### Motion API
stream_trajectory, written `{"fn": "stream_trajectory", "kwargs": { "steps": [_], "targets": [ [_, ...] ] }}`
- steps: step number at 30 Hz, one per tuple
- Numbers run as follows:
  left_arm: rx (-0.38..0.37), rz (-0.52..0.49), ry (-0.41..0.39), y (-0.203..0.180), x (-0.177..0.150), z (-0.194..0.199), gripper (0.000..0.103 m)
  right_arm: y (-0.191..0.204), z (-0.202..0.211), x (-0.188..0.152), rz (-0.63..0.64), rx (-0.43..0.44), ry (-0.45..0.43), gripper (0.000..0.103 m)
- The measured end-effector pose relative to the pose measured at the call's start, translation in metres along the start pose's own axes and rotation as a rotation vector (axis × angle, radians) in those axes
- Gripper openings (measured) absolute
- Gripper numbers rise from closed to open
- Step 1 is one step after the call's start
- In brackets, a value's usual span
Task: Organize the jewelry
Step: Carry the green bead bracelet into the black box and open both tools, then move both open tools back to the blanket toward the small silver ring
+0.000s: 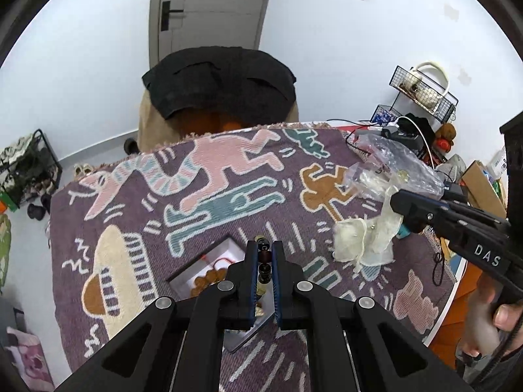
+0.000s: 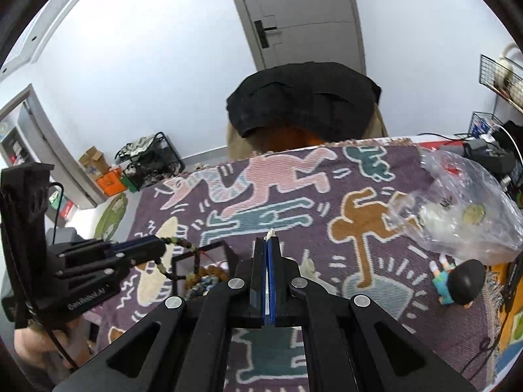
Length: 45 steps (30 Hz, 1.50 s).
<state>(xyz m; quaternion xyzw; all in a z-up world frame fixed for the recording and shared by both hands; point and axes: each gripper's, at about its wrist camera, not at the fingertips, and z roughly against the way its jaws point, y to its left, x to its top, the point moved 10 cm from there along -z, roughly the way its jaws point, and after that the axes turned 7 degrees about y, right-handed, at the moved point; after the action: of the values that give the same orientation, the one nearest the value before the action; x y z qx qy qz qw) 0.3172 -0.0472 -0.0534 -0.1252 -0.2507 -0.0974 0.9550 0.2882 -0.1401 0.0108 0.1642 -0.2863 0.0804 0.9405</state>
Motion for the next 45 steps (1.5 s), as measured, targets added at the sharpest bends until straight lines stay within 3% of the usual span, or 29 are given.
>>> {"fn": "stream_trajectory", "kwargs": {
  "steps": [3,6,11,21,24,25,27,28,32,45],
  "targets": [
    [0.046,-0.009,0.034,0.009,-0.009,-0.004,0.008,0.014,-0.005,0.000,0.018,0.008,0.007,0.002],
    [0.033,0.011,0.058,0.018,-0.015,-0.005,0.011,0.029,-0.011,-0.001,0.034,0.019,0.018,0.002],
    [0.040,0.068,0.029,0.047,-0.021,0.004,0.055,0.054,-0.025,-0.001,0.066,0.037,0.039,0.002],
    [0.060,0.123,0.008,0.095,-0.035,0.017,0.056,0.096,-0.061,-0.009,0.103,0.064,0.084,0.002],
    [0.067,0.141,0.017,0.104,-0.038,0.016,0.056,0.099,-0.070,-0.013,0.105,0.024,0.097,0.003],
    [0.071,0.145,0.019,0.106,-0.038,0.015,0.056,0.099,-0.072,-0.015,0.101,0.012,0.104,0.010],
    [0.074,0.158,0.023,0.109,-0.038,0.014,0.056,0.099,-0.076,-0.019,0.083,0.035,0.119,0.050],
    [0.068,0.162,0.024,0.109,-0.038,0.014,0.057,0.098,-0.074,-0.020,0.076,0.044,0.108,0.054],
    [0.066,0.167,0.012,0.106,-0.035,0.012,0.076,0.088,-0.071,-0.026,0.056,0.043,0.097,0.054],
    [0.042,0.128,0.029,0.066,-0.030,0.000,0.076,0.032,-0.049,-0.041,-0.075,0.066,0.082,0.055]
  ]
}}
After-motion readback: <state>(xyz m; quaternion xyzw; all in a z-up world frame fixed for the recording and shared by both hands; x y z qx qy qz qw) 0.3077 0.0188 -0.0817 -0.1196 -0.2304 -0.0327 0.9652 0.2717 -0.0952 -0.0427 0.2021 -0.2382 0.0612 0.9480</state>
